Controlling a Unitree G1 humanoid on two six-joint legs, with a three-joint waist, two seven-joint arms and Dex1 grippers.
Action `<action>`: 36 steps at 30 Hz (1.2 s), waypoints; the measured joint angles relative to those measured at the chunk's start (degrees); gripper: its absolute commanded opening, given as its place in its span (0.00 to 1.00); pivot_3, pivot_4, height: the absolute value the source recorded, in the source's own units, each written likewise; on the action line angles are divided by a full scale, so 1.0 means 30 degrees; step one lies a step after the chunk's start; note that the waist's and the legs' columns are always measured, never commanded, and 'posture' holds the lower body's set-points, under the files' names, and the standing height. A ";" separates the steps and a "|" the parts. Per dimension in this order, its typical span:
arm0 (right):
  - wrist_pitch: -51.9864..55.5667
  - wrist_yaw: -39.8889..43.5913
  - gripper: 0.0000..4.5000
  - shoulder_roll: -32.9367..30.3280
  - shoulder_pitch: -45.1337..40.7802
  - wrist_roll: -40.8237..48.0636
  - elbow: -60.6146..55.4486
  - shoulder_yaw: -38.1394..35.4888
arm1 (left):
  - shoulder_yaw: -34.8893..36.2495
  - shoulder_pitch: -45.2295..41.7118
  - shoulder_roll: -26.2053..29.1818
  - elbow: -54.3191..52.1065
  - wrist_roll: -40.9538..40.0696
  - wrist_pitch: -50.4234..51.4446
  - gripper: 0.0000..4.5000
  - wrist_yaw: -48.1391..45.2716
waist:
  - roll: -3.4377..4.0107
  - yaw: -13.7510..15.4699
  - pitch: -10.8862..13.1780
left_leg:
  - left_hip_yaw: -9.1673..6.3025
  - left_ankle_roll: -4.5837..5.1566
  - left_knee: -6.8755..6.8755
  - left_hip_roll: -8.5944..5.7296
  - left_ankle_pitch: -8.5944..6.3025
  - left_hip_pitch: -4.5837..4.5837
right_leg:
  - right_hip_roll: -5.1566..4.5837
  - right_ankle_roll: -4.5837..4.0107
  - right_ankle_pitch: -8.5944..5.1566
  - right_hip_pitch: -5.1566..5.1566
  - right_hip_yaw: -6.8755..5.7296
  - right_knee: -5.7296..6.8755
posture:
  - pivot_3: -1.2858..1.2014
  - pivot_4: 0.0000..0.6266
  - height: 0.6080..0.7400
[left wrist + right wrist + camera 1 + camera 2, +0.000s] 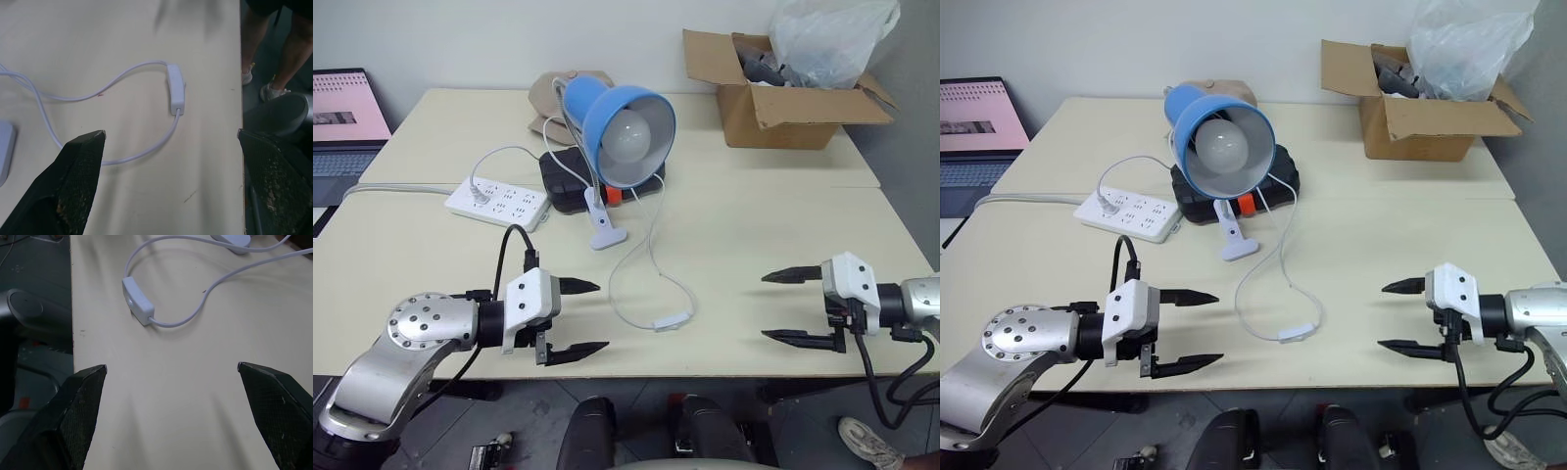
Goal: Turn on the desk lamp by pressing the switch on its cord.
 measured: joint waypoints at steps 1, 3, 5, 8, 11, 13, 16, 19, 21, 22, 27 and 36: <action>0.0003 -0.0007 1.00 0.0000 -0.0017 -0.0001 -0.0002 0.0003 | 0.0000 -0.0001 -0.0058 0.0000 -0.0103 0.0012 1.00 0.0003 | 0.0000 0.0000 0.0000 | 0.0000 0.0000 0.0001 0.0000 0.0000 0.0000 | 0.0000 0.0000 0.0000 0.0000 0.0001 0.0000 | 0.52 0.24 1.00; 0.0007 -0.0024 1.00 -0.0001 -0.0038 0.0000 -0.0015 0.0003 | 0.0000 -0.0001 -0.0071 -0.0012 -0.0270 0.0057 1.00 0.0012 | 0.0000 0.0000 0.0000 | -0.0001 0.0000 0.0001 0.0000 0.0000 0.0001 | 0.0000 0.0001 0.0001 0.0000 -0.0001 0.0002 | 0.52 0.24 1.00; 0.0034 -0.0037 1.00 -0.0001 -0.0041 0.0000 -0.0034 0.0003 | -0.0003 -0.0005 -0.0197 -0.0014 -0.0199 -0.0032 1.00 0.0130 | 0.0000 0.0001 0.0000 | -0.0001 0.0000 0.0002 0.0000 0.0000 0.0001 | 0.0000 0.0003 0.0002 0.0000 -0.0001 0.0004 | 0.52 0.24 1.00; 0.0102 -0.0036 1.00 -0.0002 -0.0035 0.0003 -0.0143 0.0003 | -0.0095 0.0041 -0.0203 -0.0035 0.0057 -0.0015 1.00 0.0242 | 0.0000 0.0000 0.0000 | -0.0001 0.0000 0.0002 0.0000 0.0000 0.0002 | 0.0001 0.0010 0.0006 0.0001 -0.0001 0.0006 | 0.52 0.24 1.00; 0.0218 -0.0041 1.00 -0.0003 -0.0028 0.0011 -0.0328 0.0003 | -0.0187 0.0178 -0.0189 -0.0134 0.0303 0.0007 1.00 0.0216 | 0.0000 0.0000 0.0000 | -0.0001 0.0000 0.0002 0.0000 0.0000 0.0001 | 0.0001 0.0016 0.0010 0.0001 -0.0001 0.0005 | 0.52 0.24 1.00; 0.0377 -0.0047 1.00 -0.0005 -0.0012 0.0027 -0.0479 0.0001 | -0.0413 0.0302 -0.0111 -0.0158 0.0358 0.0026 1.00 0.0063 | 0.0000 0.0000 0.0000 | -0.0001 0.0000 0.0002 0.0000 0.0000 0.0001 | 0.0001 0.0012 0.0007 0.0001 -0.0001 0.0006 | 0.52 0.24 1.00; 0.0706 -0.0096 1.00 -0.0012 0.0084 0.0156 -0.0861 -0.0001 | -0.0737 0.0461 -0.0063 -0.0177 -0.0165 0.0522 1.00 -0.0441 | 0.0000 -0.0001 0.0000 | -0.0003 0.0000 0.0003 0.0001 0.0000 0.0001 | 0.0001 0.0012 0.0007 0.0001 -0.0002 0.0007 | 0.52 0.24 1.00; 0.1064 -0.0232 1.00 -0.0020 0.0120 0.0209 -0.1185 -0.0011 | -0.1106 0.0502 -0.0095 -0.0201 0.0121 0.0093 1.00 -0.0632 | 0.0000 0.0002 -0.0001 | -0.0004 0.0000 0.0007 0.0000 0.0000 0.0001 | 0.0000 0.0003 0.0002 0.0002 -0.0001 0.0007 | 0.52 0.24 1.00; 0.1393 -0.0384 1.00 -0.0059 0.0198 0.0373 -0.1496 -0.0058 | -0.1695 0.0472 -0.0351 -0.0146 0.0979 -0.0825 1.00 -0.0580 | 0.0000 0.0013 -0.0001 | -0.0004 0.0000 0.0009 -0.0003 0.0000 0.0001 | 0.0000 -0.0002 -0.0001 0.0005 0.0002 0.0006 | 0.52 0.24 1.00; 0.1557 -0.0425 1.00 -0.0072 0.0307 0.0425 -0.1659 -0.0153 | -0.2049 0.0432 -0.0552 -0.0084 0.1336 -0.1205 1.00 -0.0561 | -0.0001 0.0025 -0.0001 | -0.0004 0.0000 0.0010 -0.0003 0.0000 0.0000 | 0.0000 -0.0001 0.0000 0.0006 0.0003 0.0005 | 0.52 0.24 1.00; 0.2561 -0.1021 1.00 -0.0308 0.0878 0.0609 -0.2471 -0.0590 | -0.3841 -0.0134 -0.2086 0.1097 0.2822 -0.2425 1.00 -0.0191 | 0.0003 0.0080 -0.0005 | -0.0011 0.0001 0.0017 -0.0007 0.0001 0.0000 | 0.0000 0.0002 0.0002 0.0011 0.0001 0.0008 | 0.52 0.24 1.00; 0.5324 -0.2782 1.00 -0.1048 0.1835 0.0769 -0.4608 -0.1797 | -0.7278 -0.3056 -0.5585 0.5391 0.5776 -0.4214 1.00 0.0584 | -0.0010 0.0168 -0.0016 | -0.0025 0.0003 0.0030 -0.0013 0.0002 -0.0002 | 0.0012 0.0058 0.0034 0.0017 0.0001 0.0015 | 0.52 0.24 1.00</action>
